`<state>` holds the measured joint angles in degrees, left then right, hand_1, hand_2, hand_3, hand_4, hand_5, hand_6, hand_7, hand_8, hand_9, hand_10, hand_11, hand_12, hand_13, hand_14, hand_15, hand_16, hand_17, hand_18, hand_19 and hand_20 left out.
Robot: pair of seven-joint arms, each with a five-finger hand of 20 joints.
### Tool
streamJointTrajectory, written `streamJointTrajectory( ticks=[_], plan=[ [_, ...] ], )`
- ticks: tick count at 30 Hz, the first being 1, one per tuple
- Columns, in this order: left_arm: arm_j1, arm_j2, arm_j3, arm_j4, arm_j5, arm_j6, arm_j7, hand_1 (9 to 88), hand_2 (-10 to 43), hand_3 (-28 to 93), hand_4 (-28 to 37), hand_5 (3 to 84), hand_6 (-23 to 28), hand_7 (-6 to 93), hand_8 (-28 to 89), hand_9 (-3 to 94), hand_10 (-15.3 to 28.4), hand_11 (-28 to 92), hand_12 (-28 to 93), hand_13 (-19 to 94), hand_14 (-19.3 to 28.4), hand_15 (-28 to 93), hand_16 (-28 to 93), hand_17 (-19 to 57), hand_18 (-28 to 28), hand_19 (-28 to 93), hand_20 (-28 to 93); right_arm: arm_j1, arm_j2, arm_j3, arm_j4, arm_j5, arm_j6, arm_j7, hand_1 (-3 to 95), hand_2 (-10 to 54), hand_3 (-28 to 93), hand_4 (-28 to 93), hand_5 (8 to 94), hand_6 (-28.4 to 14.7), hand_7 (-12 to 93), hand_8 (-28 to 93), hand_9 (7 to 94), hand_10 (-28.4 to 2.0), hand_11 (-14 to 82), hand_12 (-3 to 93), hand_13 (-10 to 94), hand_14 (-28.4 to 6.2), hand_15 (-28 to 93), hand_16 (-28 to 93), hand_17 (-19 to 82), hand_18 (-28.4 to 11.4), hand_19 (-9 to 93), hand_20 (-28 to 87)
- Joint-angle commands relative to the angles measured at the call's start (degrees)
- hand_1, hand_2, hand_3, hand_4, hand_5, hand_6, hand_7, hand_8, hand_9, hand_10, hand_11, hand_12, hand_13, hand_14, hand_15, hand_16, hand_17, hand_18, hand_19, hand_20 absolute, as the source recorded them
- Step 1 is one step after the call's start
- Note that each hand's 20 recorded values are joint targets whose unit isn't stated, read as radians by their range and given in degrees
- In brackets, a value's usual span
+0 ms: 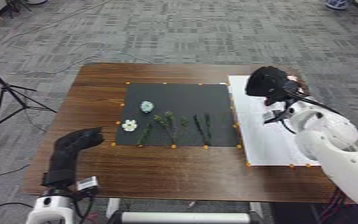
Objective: Arrange flowers
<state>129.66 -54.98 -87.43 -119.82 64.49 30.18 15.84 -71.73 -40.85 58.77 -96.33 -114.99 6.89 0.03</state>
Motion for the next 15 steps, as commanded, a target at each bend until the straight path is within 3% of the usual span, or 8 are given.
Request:
streamJointTrajectory(
  ticks=[1,5,9,10,12,13,15],
  plan=[
    [-4.68,1.08,1.35,2.09,-5.04,8.64,0.81,25.9,14.8,67,-27.8,55.0,1.8,21.1,-10,56.7,14.5,27,14,47,17.2,34,1,6.4,14.5,27,24,15.99,-11.37,-16.17,0.04,-4.80,-11.86,-5.82,63.1,-9.5,55,-18,77.1,0.6,26,8,89.9,-7.7,8.0,41.2,88,-1.1,60,37,58,-13.7,93,55],
    [-7.34,1.07,2.92,3.03,-3.69,7.61,-0.30,25.4,18.3,67,-28.2,55.2,1.7,21.5,-10,57.2,14.5,27,14,47,17.3,34,1,6.3,14.5,27,24,19.91,-14.62,-21.30,2.77,-7.56,-16.31,-7.38,62.8,-9.5,55,-18,77.0,0.7,26,8,89.9,-7.7,7.6,40.7,88,-1.1,60,37,58,-13.7,93,55],
    [-8.49,0.74,4.09,3.28,-3.87,8.06,-0.31,25.5,21.6,67,-28.2,55.9,1.8,21.5,-10,57.8,14.6,27,15,48,17.3,35,1,6.4,14.4,27,24,21.27,-18.74,-21.54,5.92,-8.27,-20.30,-8.98,62.5,-9.5,55,-18,76.5,1.1,27,8,89.7,-7.7,7.1,40.1,88,-1.1,61,37,58,-13.8,93,55],
    [-9.98,0.56,4.86,4.11,-3.82,8.12,-0.71,25.5,22.6,67,-28.2,56.0,1.8,21.5,-10,57.8,14.6,27,15,48,17.4,35,1,6.4,14.5,27,24,21.88,-20.09,-21.45,7.79,-8.77,-20.33,-9.80,62.4,-9.5,56,-19,76.3,1.1,27,8,89.6,-7.7,7.1,40.1,88,-1.1,61,37,58,-13.9,93,55],
    [-11.52,0.23,5.83,4.78,-3.41,8.25,-1.60,25.6,23.9,67,-28.2,56.0,1.7,21.5,-10,57.9,14.7,27,15,48,17.4,35,1,6.4,14.5,27,24,21.82,-22.90,-19.78,10.56,-10.52,-21.70,-11.37,62.1,-9.5,56,-19,76.2,1.3,27,8,89.6,-7.6,7.0,39.9,87,-1.0,61,37,58,-13.9,93,56],
    [-9.96,0.62,5.36,3.94,-3.95,8.21,-0.72,25.6,24.6,67,-28.3,56.0,1.7,21.6,-10,57.9,14.7,27,15,48,17.4,35,1,6.4,14.5,27,24,21.89,-22.52,-20.98,9.26,-9.23,-21.26,-9.69,62.1,-9.5,56,-19,76.2,1.3,27,7,89.6,-7.6,7.0,40.0,87,-1.0,62,37,58,-13.8,93,56],
    [-9.52,0.55,5.44,3.71,-4.13,8.03,-0.50,25.6,25.4,66,-28.3,56.2,1.7,21.6,-10,58.0,14.6,27,15,48,17.3,35,1,6.4,14.5,28,24,21.34,-24.06,-20.57,9.95,-9.75,-21.62,-9.31,62.0,-9.5,56,-19,76.1,1.4,27,7,89.7,-7.6,6.9,39.7,87,-1.0,62,37,58,-13.9,93,56]
  ],
)
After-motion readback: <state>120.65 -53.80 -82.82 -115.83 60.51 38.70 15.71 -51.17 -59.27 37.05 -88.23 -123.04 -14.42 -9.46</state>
